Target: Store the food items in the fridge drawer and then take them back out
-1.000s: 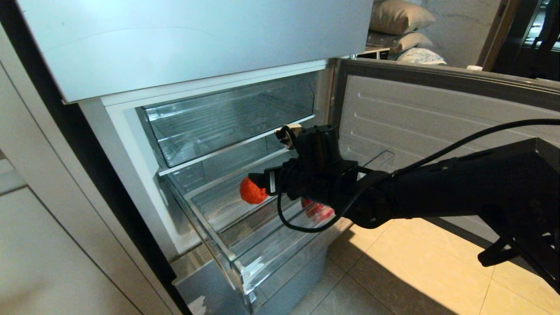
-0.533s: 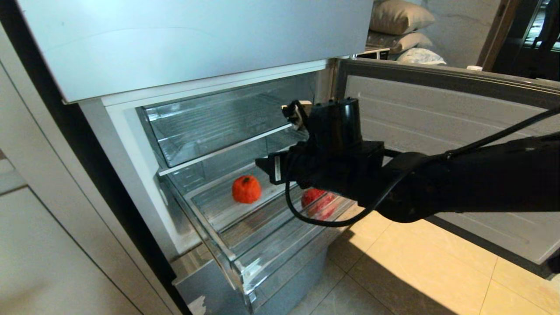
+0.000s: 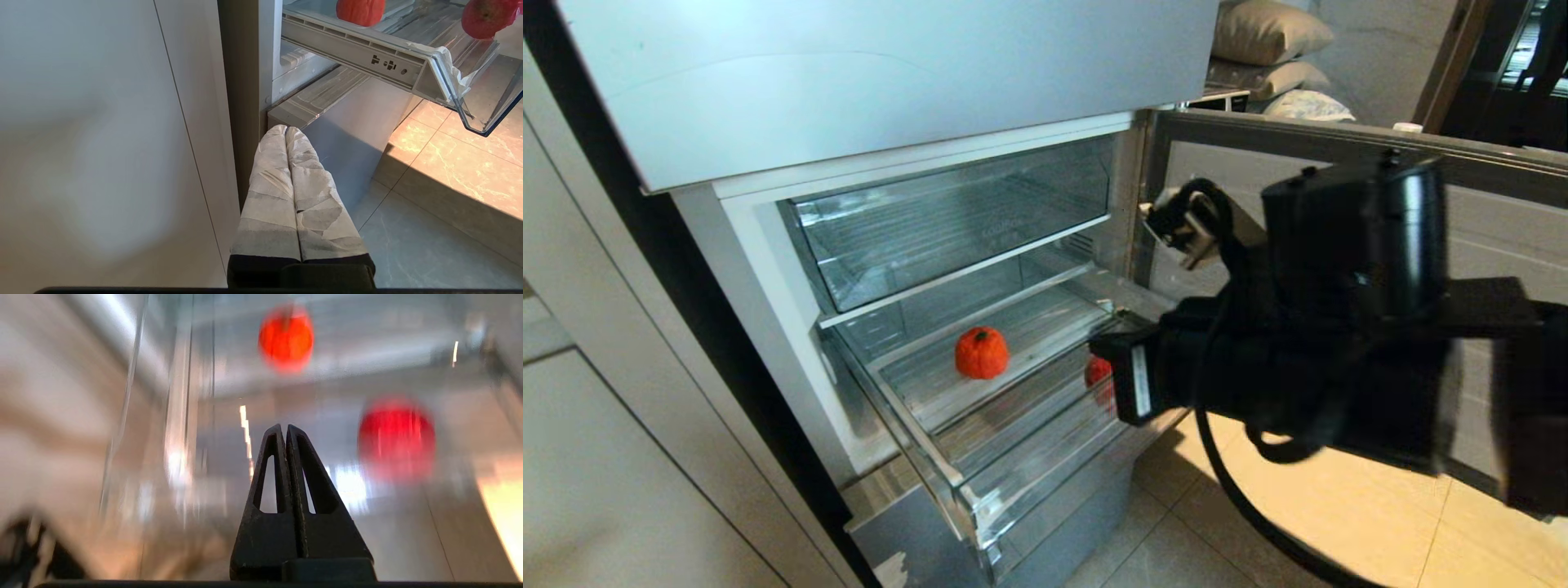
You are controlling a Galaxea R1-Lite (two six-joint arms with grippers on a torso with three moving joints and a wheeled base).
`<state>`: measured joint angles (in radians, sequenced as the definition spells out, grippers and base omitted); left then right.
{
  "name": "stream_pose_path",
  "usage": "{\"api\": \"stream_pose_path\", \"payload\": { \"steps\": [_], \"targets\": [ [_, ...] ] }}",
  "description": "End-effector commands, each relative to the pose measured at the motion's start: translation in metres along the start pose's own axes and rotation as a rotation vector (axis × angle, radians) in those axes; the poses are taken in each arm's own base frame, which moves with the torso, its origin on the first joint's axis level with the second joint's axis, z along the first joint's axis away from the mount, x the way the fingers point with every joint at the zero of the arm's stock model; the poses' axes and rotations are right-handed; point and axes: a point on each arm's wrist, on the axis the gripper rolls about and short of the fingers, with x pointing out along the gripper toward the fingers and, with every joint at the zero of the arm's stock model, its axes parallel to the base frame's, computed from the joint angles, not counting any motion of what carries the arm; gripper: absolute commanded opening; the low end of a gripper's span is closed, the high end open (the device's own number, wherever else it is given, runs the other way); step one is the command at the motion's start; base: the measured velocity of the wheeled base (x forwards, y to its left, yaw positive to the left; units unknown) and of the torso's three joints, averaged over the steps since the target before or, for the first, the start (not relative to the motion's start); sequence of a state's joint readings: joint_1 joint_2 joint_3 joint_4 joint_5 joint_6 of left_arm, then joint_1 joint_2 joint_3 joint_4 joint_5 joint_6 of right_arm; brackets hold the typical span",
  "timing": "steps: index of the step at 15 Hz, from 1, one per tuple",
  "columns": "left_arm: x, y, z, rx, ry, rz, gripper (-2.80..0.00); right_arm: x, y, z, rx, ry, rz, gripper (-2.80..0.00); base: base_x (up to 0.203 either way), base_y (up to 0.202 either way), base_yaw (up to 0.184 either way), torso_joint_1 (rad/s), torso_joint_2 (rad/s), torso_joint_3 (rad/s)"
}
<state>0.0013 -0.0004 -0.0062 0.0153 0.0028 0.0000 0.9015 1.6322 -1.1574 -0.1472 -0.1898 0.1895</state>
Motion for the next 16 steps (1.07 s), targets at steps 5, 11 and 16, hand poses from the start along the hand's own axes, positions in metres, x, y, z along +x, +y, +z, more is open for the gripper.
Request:
{"api": "stream_pose_path", "payload": {
  "steps": [5, 11, 16],
  "targets": [
    [0.000, 0.000, 0.000, 0.000, 0.000, 0.001, -2.80, -0.033, -0.004, -0.041, 0.039, 0.197, -0.022, -2.80, 0.000, 0.000, 0.000, 0.000, 0.00, 0.000],
    [0.000, 0.000, 0.000, 0.000, -0.001, 0.001, -2.80, 0.042, -0.009, -0.069, 0.044, 0.287, -0.098, -2.80, 0.000, 0.000, 0.000, 0.000, 0.00, 0.000],
    [0.000, 0.000, 0.000, 0.000, 0.000, 0.001, -2.80, 0.111, -0.022, -0.080, 0.077, 0.174, -0.127, -2.80, 0.000, 0.000, 0.000, 0.000, 0.00, 0.000]
  ]
}}
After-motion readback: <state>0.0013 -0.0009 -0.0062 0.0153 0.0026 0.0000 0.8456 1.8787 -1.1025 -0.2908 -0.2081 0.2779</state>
